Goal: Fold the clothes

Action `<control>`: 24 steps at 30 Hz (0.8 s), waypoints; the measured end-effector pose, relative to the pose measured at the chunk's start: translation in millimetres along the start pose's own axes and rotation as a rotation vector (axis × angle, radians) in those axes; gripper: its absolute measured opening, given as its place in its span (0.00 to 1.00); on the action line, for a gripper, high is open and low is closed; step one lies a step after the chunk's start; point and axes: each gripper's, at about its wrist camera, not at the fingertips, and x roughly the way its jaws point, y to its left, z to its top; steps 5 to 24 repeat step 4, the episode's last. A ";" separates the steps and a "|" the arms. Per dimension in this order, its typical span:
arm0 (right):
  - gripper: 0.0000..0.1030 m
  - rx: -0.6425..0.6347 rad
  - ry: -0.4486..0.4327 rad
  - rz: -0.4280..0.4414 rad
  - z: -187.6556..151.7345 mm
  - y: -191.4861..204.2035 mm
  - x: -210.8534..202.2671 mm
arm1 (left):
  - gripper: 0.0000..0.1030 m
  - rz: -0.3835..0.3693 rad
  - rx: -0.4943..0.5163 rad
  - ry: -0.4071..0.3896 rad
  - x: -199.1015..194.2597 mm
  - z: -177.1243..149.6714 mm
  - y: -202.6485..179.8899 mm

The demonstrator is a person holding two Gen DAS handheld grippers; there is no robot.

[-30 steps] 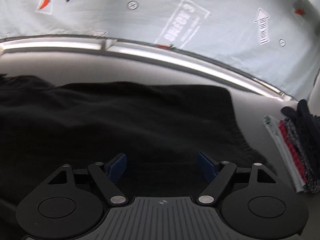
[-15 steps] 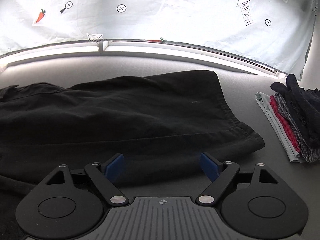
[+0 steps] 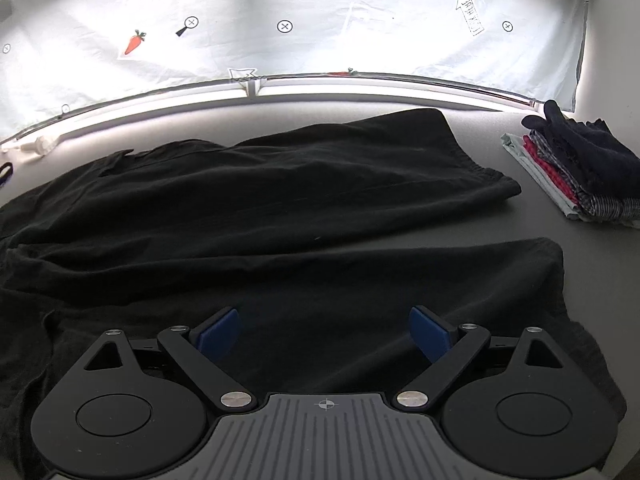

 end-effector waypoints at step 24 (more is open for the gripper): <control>1.00 0.021 0.001 0.032 -7.1 26.1 -19.5 | 0.75 -0.086 0.001 0.025 -0.8 -1.7 -5.3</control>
